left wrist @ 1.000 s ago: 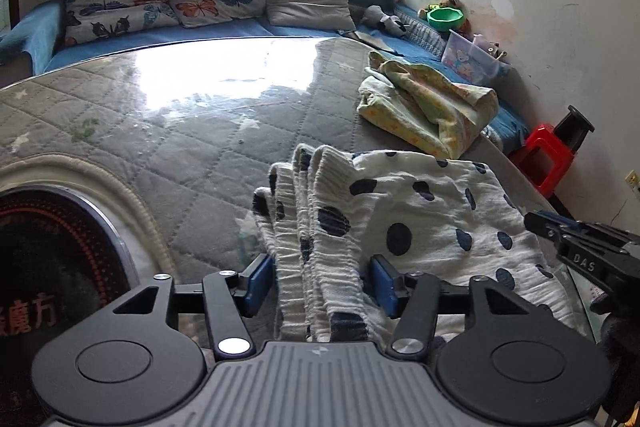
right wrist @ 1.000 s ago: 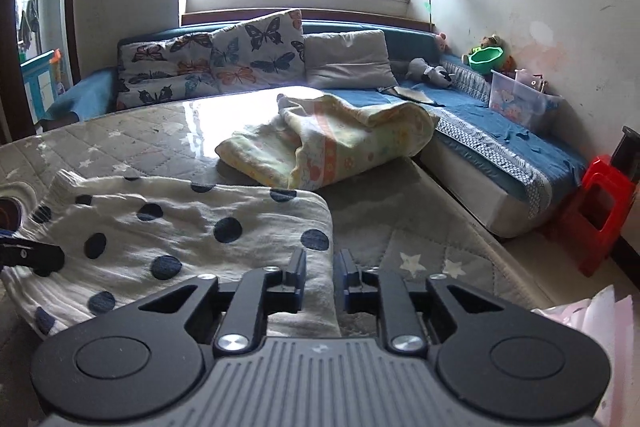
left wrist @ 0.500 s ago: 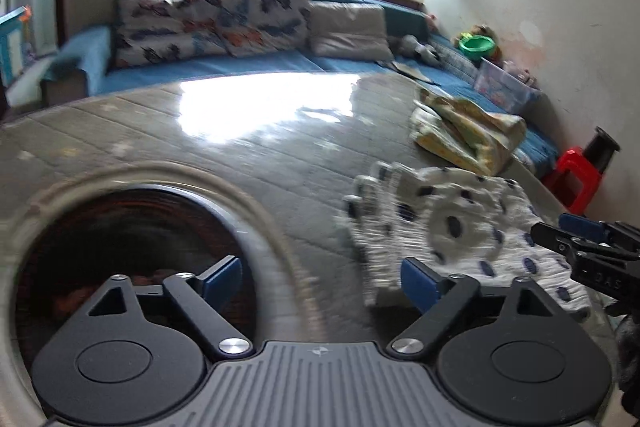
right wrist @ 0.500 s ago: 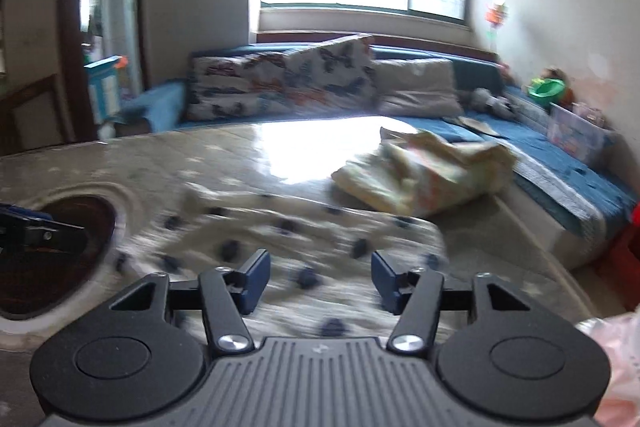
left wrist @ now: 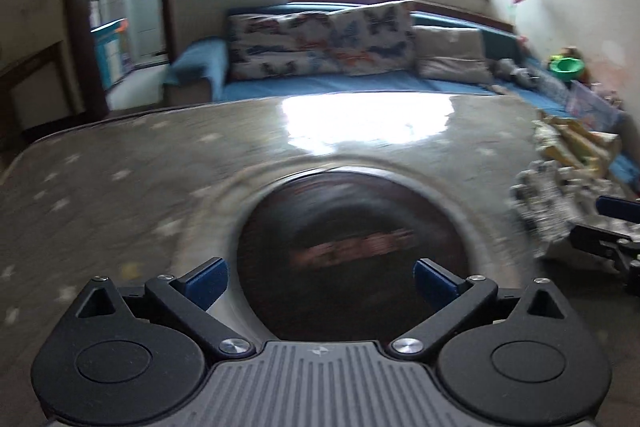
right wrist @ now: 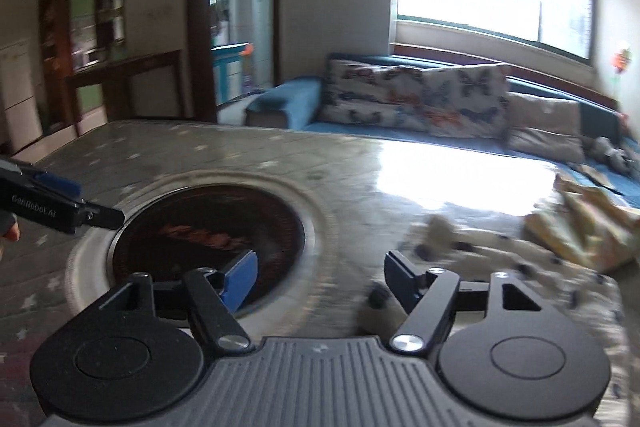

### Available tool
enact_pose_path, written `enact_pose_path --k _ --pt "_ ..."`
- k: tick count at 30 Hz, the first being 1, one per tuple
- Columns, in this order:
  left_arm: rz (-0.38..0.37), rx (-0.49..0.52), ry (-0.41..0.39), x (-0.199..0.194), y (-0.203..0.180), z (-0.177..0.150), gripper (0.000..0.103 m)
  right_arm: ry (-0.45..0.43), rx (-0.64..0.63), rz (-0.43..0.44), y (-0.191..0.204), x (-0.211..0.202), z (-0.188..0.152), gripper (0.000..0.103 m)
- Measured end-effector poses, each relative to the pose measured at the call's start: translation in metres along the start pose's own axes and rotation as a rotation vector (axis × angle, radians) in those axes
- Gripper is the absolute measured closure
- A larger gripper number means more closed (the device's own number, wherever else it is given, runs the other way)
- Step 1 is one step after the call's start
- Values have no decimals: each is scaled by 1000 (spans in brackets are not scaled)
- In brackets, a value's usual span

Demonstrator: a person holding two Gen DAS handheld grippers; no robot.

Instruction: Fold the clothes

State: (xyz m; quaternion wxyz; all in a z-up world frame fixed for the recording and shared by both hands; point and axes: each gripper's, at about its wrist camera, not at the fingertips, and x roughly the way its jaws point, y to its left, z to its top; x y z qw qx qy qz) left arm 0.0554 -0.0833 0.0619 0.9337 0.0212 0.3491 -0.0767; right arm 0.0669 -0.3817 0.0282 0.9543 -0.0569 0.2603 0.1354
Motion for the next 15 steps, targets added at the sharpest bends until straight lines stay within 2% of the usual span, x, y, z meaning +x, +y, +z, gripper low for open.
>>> enact_pose_path --k 8,15 --pt "200 -34 15 -4 77 -38 0 48 -85 94 34 33 -6 23" --pt "287 -68 38 3 112 -62 0 85 -89 102 36 53 -18 21"
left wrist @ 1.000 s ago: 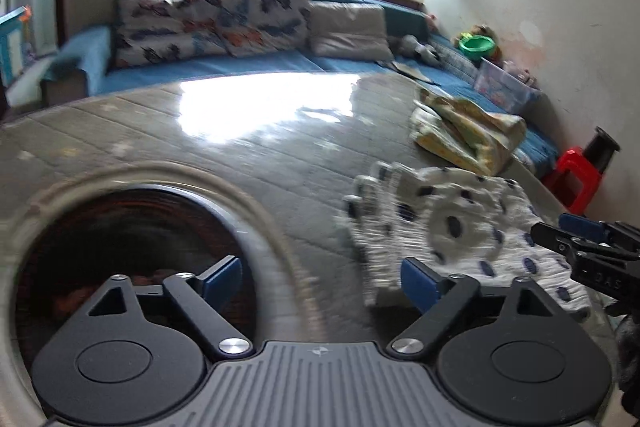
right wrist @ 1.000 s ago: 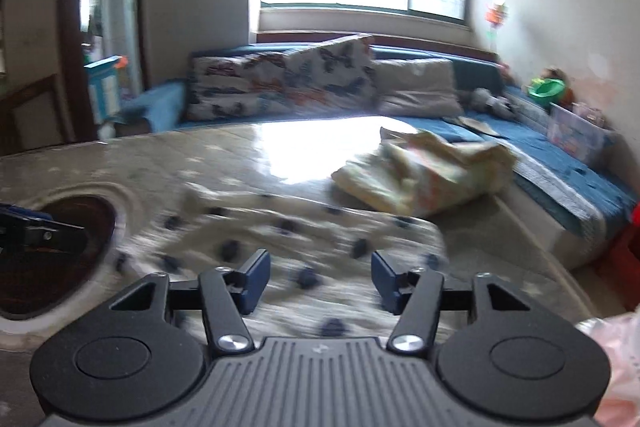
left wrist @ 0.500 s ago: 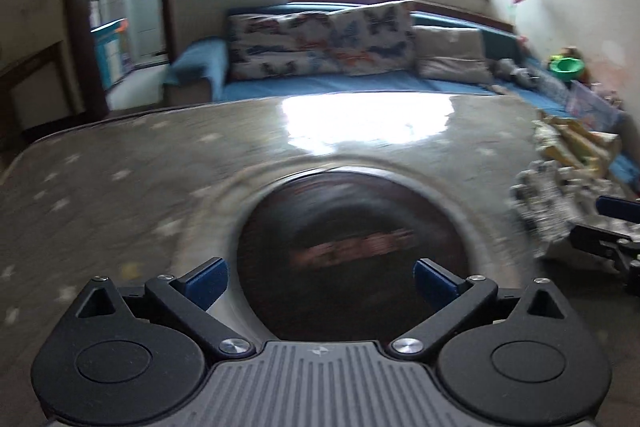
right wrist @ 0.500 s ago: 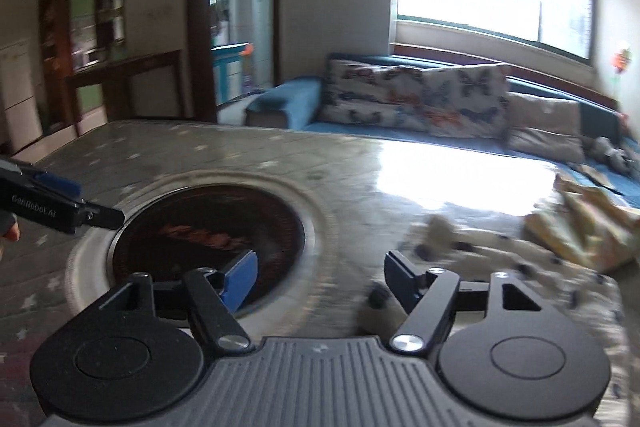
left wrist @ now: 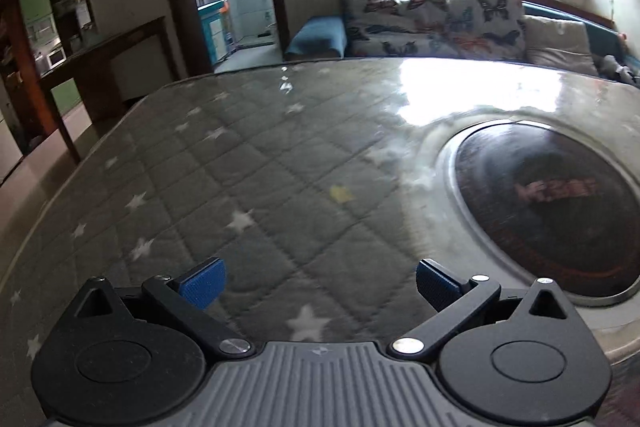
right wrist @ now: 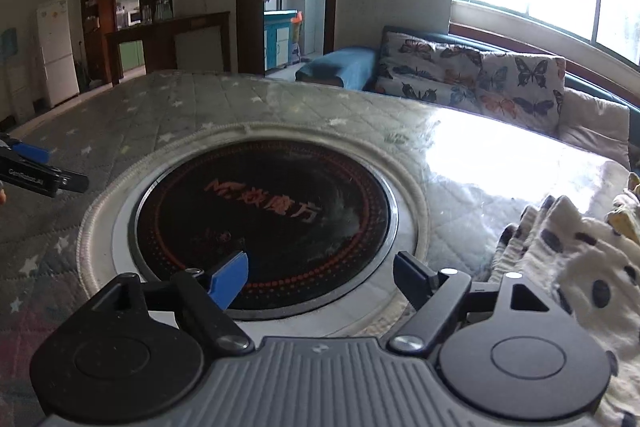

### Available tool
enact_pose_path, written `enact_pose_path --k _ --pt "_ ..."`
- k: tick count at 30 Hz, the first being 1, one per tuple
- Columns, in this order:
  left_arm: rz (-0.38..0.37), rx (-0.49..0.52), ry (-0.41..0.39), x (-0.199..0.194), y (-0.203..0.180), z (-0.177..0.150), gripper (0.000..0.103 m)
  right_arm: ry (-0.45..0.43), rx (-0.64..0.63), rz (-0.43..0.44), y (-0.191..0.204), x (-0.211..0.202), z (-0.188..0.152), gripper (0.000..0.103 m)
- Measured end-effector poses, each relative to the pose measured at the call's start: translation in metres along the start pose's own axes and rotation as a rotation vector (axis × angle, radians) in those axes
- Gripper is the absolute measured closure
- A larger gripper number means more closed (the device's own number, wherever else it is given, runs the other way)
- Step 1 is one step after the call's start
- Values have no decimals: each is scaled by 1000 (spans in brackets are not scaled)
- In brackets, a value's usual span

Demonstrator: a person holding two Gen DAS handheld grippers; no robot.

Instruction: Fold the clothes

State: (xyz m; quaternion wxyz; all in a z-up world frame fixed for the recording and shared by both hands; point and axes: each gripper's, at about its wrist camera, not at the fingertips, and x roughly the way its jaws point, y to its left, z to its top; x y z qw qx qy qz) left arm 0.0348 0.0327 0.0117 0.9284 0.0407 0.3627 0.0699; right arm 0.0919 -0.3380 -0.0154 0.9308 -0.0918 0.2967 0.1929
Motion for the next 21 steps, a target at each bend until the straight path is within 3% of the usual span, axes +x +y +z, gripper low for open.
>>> enact_pose_path --k 17,21 --pt "-47 91 -51 17 18 1 0 27 -35 -12 3 19 -10 12" --pt "-99 78 -50 26 27 6 0 41 -48 -3 6 23 -10 10"
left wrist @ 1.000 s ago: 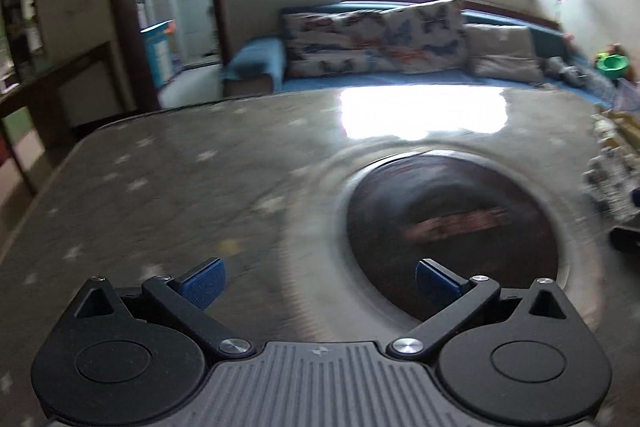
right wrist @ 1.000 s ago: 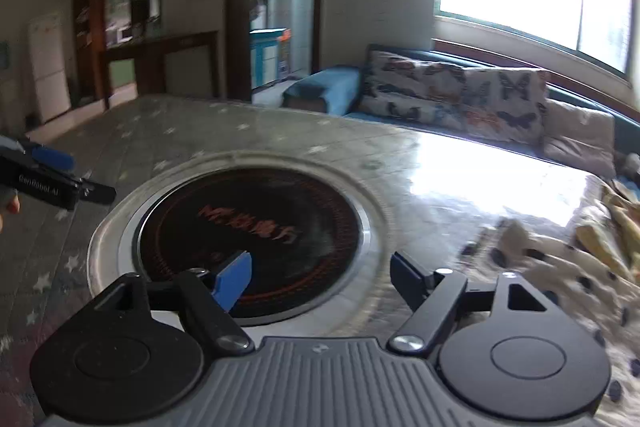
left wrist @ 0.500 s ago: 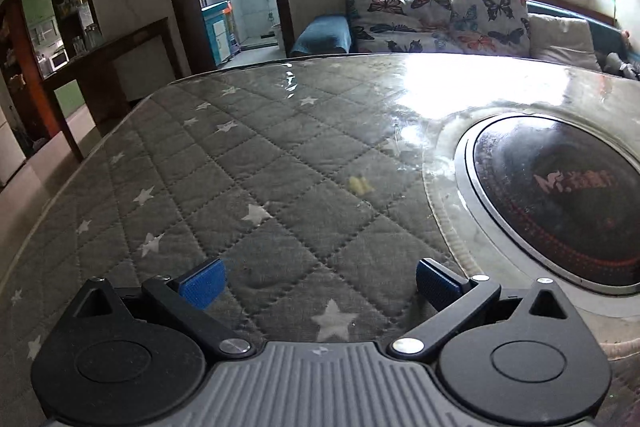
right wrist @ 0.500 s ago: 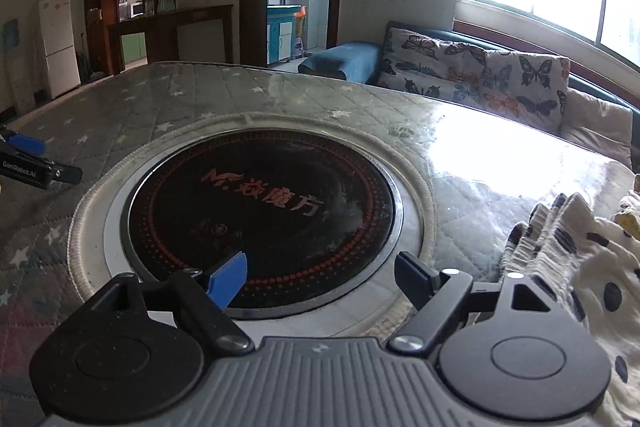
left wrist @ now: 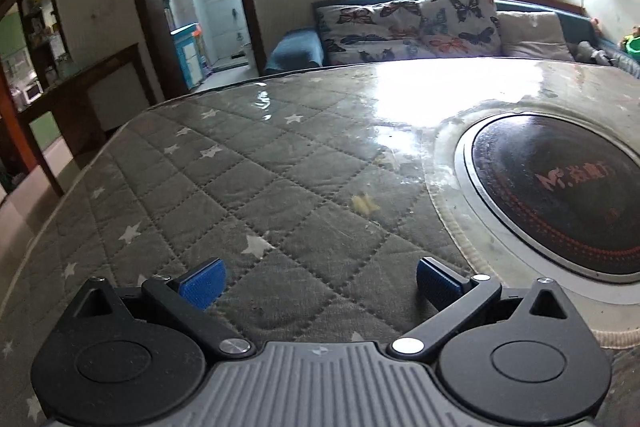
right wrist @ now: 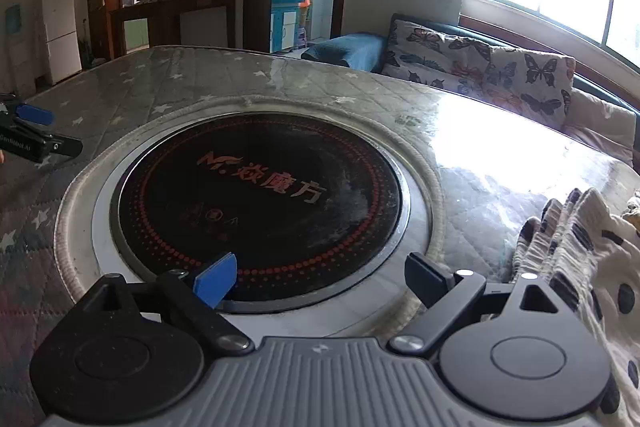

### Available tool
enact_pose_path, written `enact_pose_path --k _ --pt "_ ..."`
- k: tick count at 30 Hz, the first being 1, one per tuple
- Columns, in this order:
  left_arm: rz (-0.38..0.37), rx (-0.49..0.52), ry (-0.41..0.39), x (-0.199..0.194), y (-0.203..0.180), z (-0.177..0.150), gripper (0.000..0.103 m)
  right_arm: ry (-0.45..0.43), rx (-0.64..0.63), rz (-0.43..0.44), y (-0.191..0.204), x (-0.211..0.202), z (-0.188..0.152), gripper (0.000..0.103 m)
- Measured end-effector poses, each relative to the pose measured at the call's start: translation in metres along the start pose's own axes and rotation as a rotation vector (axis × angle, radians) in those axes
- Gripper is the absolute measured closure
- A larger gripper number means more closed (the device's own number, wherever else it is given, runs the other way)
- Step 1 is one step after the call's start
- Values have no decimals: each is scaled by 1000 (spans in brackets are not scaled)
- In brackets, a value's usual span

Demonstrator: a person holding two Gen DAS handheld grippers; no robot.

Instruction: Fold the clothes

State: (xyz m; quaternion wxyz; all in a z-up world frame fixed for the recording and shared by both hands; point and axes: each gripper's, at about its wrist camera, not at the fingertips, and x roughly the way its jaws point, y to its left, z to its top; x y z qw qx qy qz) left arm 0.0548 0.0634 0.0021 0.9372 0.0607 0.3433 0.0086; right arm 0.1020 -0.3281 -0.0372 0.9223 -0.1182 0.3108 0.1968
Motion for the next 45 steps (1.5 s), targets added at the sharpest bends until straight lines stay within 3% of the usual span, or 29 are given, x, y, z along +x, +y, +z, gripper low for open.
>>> enact_pose_path --k 4,12,39,45 --pt "-52 -62 8 6 11 0 0 7 -1 3 0 1 1 8" --pt "-65 -71 -12 6 13 -2 0 21 0 12 -1 4 1 0" --pt "-70 -78 -15 7 25 -2 0 26 20 26 -4 5 1 0" --pt "-70 -71 -17 7 13 1 0 26 20 24 -4 6 1 0"
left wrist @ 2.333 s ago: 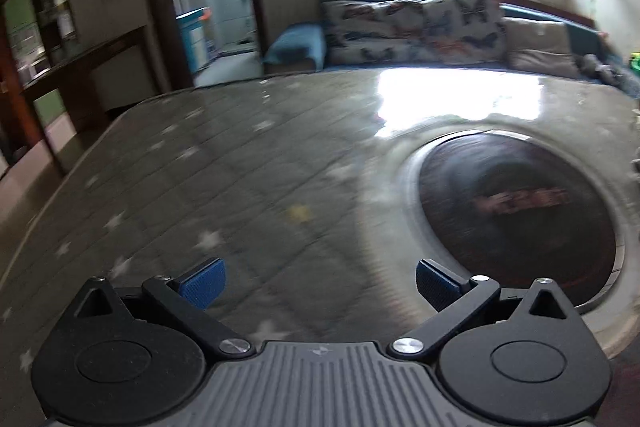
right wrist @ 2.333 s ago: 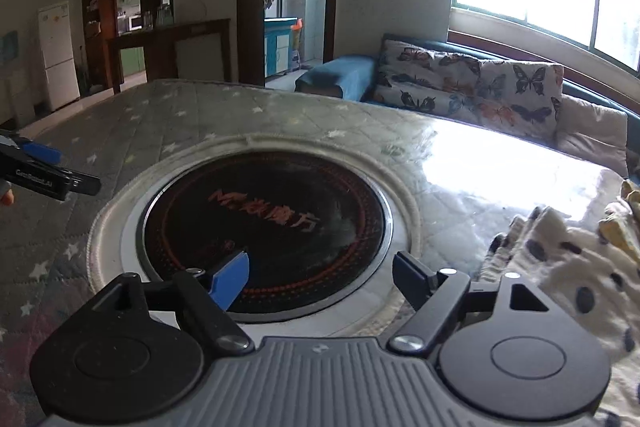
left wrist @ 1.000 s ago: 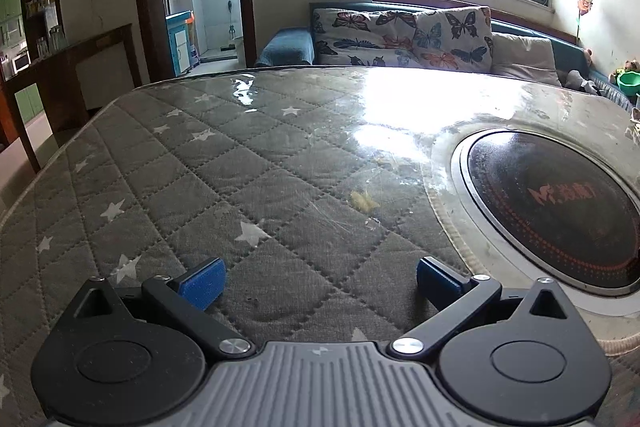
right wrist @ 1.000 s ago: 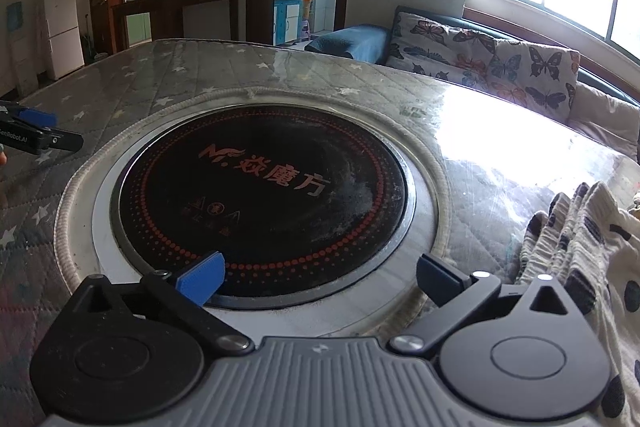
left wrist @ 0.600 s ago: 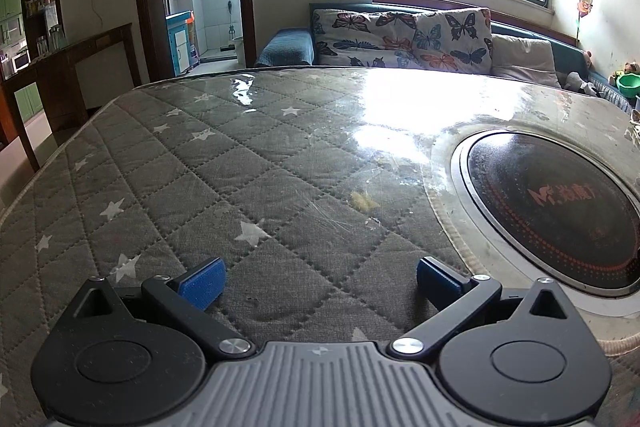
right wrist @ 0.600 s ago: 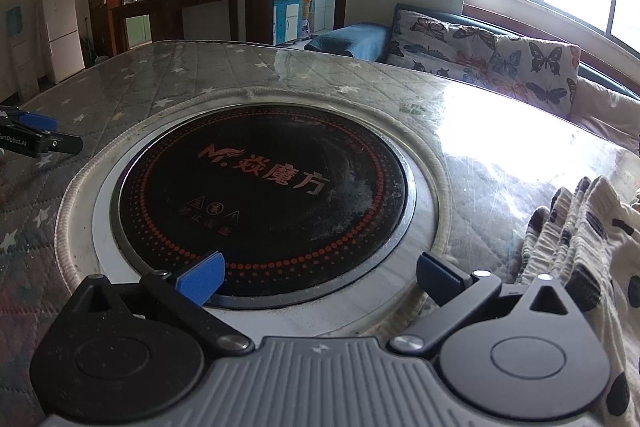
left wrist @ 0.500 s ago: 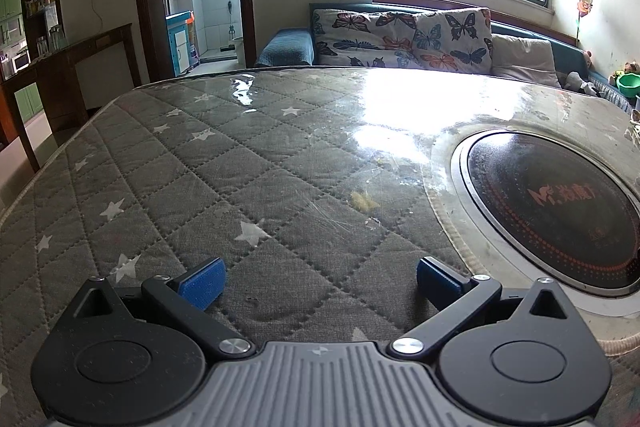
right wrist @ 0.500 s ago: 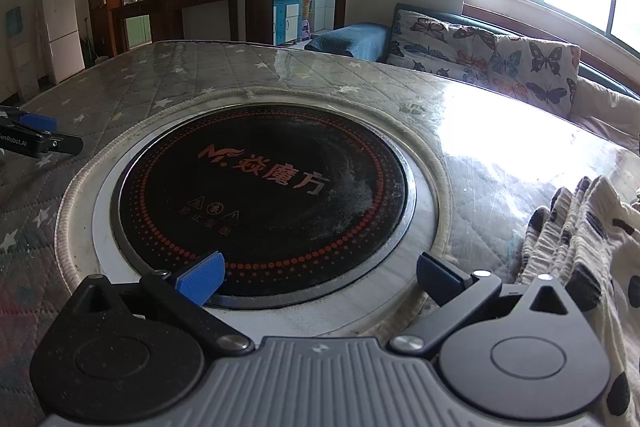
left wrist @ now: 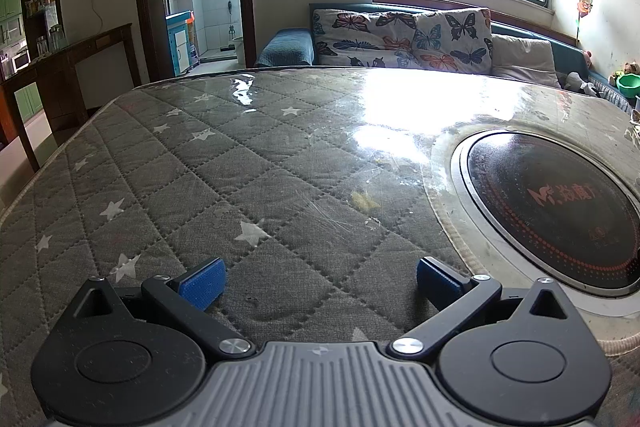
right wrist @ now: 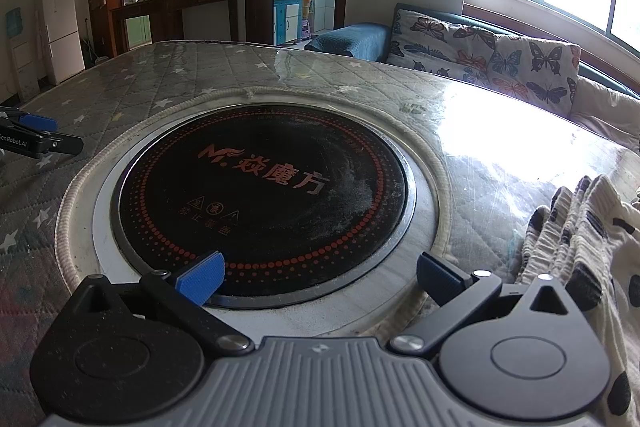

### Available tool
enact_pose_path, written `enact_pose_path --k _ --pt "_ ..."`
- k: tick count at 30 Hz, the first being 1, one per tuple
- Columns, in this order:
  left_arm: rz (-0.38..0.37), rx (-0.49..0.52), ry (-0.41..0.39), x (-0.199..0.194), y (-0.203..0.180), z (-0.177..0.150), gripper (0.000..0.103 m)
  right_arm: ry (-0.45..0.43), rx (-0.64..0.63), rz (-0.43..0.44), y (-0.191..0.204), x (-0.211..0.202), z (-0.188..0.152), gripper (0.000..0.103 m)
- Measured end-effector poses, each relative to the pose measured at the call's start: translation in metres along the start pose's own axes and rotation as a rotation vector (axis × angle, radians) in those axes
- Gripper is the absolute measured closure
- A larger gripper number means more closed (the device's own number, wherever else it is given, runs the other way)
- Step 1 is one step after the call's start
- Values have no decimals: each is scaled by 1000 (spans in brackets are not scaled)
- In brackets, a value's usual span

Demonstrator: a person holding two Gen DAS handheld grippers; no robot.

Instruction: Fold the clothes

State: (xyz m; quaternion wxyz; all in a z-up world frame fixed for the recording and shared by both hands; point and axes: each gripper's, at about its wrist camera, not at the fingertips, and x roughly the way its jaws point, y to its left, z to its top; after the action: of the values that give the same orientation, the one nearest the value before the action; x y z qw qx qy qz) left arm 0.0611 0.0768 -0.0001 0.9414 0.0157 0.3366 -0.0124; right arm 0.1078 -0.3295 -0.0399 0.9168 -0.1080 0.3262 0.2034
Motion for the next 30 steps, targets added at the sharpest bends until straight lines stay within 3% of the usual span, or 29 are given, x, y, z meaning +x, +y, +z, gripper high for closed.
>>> enact_pose_path --k 30 --pt "-2 0 1 1 4 1 0 0 0 0 0 -1 0 0"
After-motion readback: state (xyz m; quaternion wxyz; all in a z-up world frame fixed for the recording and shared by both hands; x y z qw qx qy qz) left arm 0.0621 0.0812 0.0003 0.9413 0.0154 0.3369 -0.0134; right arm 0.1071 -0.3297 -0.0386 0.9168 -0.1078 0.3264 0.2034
